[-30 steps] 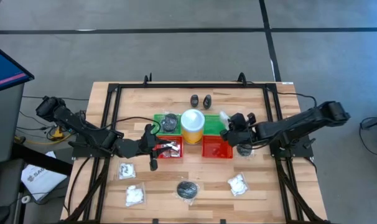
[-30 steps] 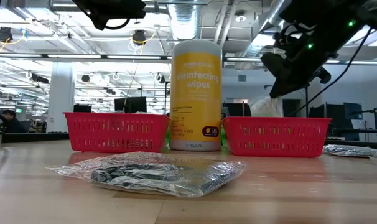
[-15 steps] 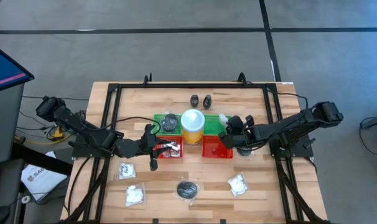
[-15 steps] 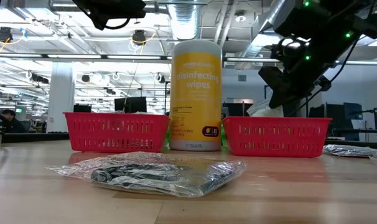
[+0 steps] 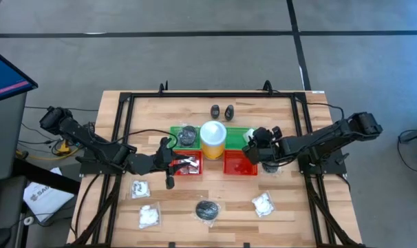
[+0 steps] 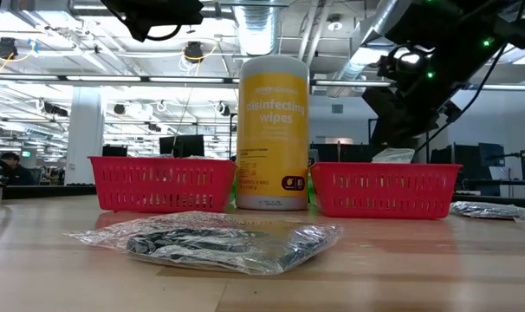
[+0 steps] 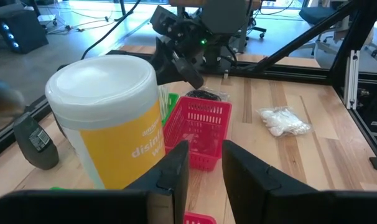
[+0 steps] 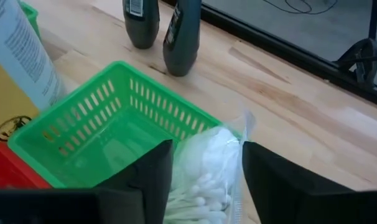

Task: Pick & Place Travel size toiletries
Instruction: Put the right vanity pack into the right green basket

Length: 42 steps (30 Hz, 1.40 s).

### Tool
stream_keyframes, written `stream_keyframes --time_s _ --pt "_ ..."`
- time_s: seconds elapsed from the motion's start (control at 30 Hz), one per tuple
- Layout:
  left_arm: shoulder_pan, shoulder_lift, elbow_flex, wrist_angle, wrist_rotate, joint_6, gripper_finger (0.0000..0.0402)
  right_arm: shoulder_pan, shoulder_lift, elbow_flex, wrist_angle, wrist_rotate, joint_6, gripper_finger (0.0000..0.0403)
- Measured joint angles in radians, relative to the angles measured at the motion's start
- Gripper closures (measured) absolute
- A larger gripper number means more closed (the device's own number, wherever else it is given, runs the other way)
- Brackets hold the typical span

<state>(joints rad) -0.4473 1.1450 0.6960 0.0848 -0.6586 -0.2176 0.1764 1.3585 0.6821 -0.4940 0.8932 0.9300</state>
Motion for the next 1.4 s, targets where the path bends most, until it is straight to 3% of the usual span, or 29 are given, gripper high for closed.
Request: stream_keyframes --time_s 0.23,0.57,0.8,1.4 --pt "0.000 0.000 0.000 0.002 0.000 0.000 0.0314 0.000 0.000 0.051 -0.099 0.000 -0.021 0.0202" --pt "0.000 0.000 0.000 0.002 0.000 0.000 0.0314 0.082 0.000 0.134 -0.264 -0.008 -0.021 0.0217" --pt "0.000 0.000 0.000 0.002 0.000 0.000 0.0314 0.190 0.000 0.139 -0.266 -0.161 -0.020 0.0228" --pt "0.000 0.000 0.000 0.009 0.000 -0.007 0.0314 0.496 0.000 0.139 -0.265 -0.336 0.209 0.0245"
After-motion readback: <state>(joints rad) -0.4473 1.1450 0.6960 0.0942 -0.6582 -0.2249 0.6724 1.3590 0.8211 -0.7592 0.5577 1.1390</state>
